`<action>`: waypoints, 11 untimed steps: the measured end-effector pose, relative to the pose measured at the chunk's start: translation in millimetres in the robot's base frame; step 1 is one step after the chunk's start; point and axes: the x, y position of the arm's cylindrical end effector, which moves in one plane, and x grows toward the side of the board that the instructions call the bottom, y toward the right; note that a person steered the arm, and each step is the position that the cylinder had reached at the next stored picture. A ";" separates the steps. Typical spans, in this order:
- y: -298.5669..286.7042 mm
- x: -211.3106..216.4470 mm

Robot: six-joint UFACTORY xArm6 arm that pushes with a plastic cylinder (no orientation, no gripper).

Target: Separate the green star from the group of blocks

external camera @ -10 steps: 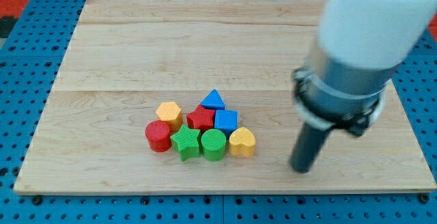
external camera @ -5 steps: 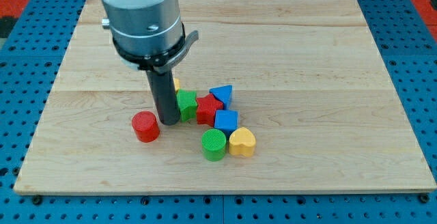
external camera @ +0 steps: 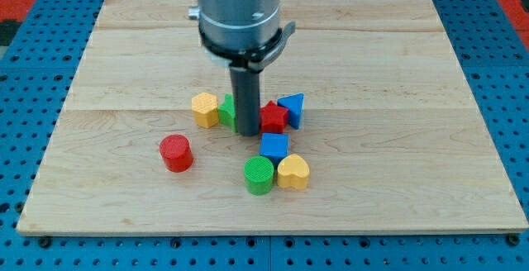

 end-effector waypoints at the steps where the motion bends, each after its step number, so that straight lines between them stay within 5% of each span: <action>1: 12.5 -19.1; 4: 14.9 -19.6; 6: -63.8 -6.9; 8: -135.0 -93.5; 9: -137.1 -147.5; 11: -86.1 -168.7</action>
